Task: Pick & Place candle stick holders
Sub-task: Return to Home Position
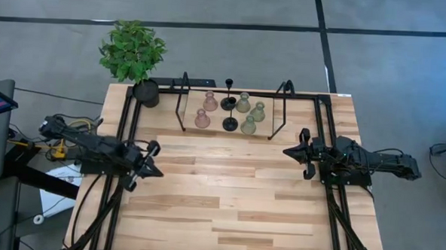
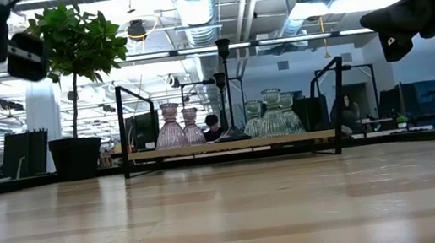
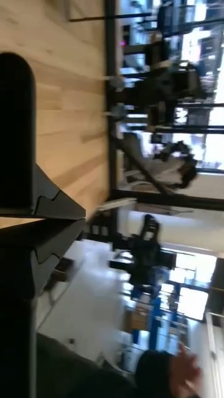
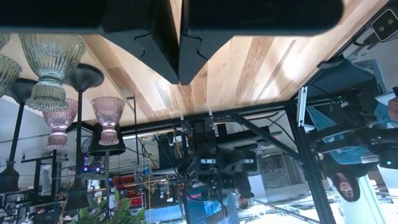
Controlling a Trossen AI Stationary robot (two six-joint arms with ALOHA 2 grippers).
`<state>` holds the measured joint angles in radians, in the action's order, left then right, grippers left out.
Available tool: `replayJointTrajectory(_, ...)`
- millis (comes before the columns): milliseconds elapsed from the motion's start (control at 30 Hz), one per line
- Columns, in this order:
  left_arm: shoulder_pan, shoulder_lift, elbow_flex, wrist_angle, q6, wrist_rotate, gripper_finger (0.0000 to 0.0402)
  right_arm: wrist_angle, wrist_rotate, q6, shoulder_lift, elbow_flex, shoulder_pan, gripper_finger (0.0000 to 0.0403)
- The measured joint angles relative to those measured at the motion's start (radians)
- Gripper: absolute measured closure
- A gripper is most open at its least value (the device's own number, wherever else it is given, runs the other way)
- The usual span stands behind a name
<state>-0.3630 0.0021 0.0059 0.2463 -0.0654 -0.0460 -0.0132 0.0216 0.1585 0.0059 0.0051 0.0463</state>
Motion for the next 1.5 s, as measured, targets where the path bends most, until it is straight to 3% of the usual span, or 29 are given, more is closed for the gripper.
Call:
replayJointTrajectory(300, 0.0, 0.0, 0.0, -0.219, 0.0, 0.0, 0.0396, 0.0, 0.0, 0.0, 0.0, 0.0, 0.0, 0.0403)
replayJointTrajectory(533, 0.0, 0.062, 0.0, -0.228, 0.003, 0.042, 0.0396, 0.0, 0.0, 0.0, 0.0, 0.0, 0.0, 0.0403)
replayJointTrajectory(1500, 0.0, 0.305, 0.0, -0.22, 0.001, 0.042, 0.0396, 0.0, 0.0, 0.0, 0.0, 0.0, 0.0, 0.0403)
